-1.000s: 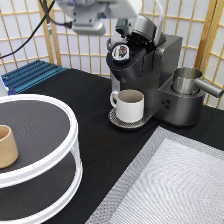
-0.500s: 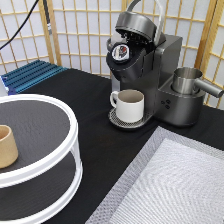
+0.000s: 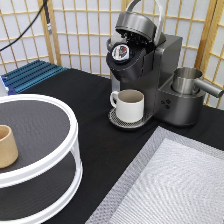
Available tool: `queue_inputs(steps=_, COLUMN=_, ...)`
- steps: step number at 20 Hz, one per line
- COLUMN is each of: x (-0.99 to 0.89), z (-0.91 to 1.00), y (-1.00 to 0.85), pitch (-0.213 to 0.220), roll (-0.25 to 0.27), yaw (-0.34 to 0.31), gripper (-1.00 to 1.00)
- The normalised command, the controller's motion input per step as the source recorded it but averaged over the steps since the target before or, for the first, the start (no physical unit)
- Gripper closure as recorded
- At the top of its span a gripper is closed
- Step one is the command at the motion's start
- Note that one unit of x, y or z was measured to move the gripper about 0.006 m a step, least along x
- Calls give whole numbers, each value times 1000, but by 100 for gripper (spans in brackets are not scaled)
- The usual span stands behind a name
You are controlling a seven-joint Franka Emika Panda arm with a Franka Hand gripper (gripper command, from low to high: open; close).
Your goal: Make coffee
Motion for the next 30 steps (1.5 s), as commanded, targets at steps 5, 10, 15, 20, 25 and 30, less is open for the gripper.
queue_inputs(steps=5, x=412, z=319, y=130, pitch=135, roll=-218, yaw=28, gripper=-100)
queue_inputs(steps=10, x=545, z=221, y=1, pitch=120, roll=-118, yaw=14, gripper=-100)
queue_inputs(steps=15, x=559, z=10, y=0, pitch=97, roll=-102, yaw=0, gripper=-100)
queue_inputs(steps=20, x=407, z=191, y=1, pitch=106, roll=-83, yaw=0, gripper=-100)
queue_inputs(steps=25, x=398, z=202, y=-122, pitch=92, roll=-42, yaw=10, gripper=-100)
queue_inputs(steps=30, x=365, z=-16, y=-379, pitch=80, roll=-3, yaw=25, gripper=-100)
